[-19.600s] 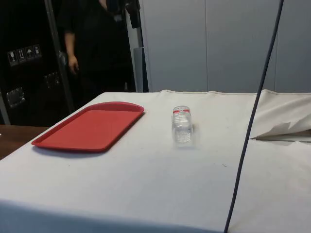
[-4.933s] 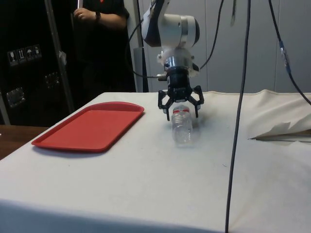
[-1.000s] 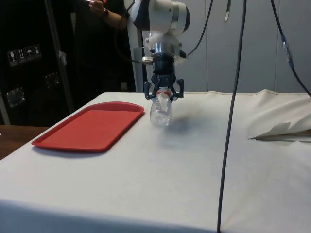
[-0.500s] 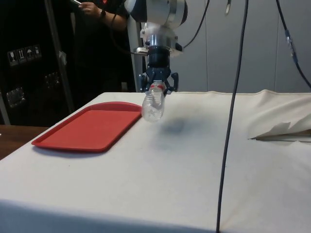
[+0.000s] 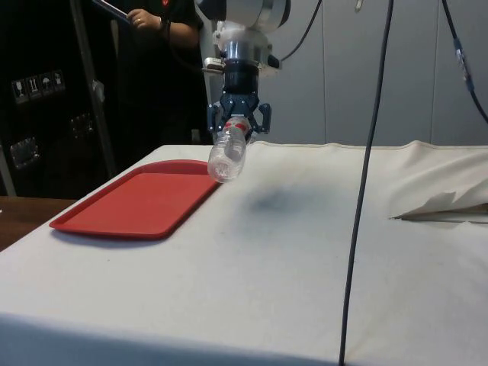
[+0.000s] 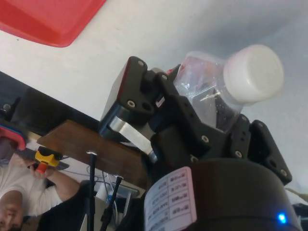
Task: Place the bottle upright on the tray.
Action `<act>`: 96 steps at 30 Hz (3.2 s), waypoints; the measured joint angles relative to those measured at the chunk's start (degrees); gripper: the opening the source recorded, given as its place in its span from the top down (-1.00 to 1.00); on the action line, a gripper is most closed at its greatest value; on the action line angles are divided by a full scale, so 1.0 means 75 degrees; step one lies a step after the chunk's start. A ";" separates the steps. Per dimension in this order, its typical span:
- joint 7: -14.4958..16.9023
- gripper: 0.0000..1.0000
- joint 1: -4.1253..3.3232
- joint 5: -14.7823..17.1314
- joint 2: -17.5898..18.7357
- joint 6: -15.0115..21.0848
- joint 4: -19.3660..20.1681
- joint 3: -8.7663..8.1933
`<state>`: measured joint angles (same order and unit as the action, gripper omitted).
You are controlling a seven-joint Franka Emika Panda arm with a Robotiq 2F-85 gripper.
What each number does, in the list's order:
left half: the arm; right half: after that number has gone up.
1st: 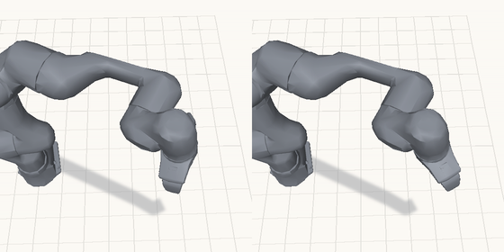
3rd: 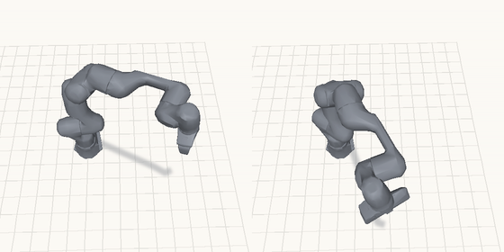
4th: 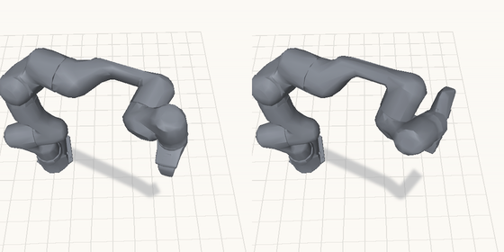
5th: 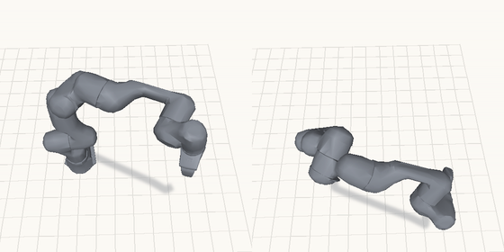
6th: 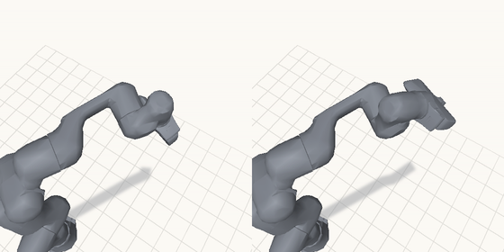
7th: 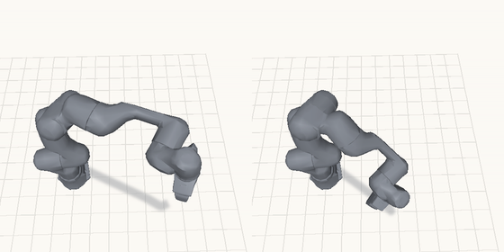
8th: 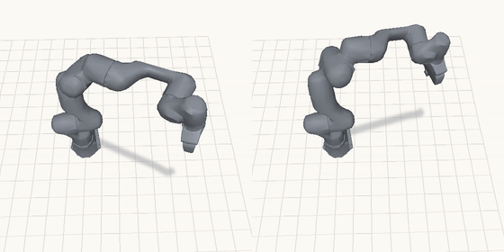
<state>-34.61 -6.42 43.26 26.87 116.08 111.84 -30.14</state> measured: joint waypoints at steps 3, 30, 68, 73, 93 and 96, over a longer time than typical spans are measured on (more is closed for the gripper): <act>-0.0107 0.76 -0.0031 -0.0046 -0.0061 0.0069 -0.0008 0.0000; -0.1192 0.76 -0.0252 -0.0642 -0.0374 0.0741 -0.0275 0.0099; -0.3094 0.76 -0.0351 -0.2208 -0.0382 0.1352 -0.1146 0.0390; -0.3369 0.76 -0.0359 -0.2468 -0.0382 0.1360 -0.1291 0.0428; -0.4362 0.76 -0.0367 -0.3491 -0.0298 0.1360 -0.1841 0.0611; -0.4561 0.76 -0.0367 -0.3705 -0.0229 0.1360 -0.1971 0.0672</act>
<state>-68.81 -9.17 15.47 25.15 126.28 97.06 -25.10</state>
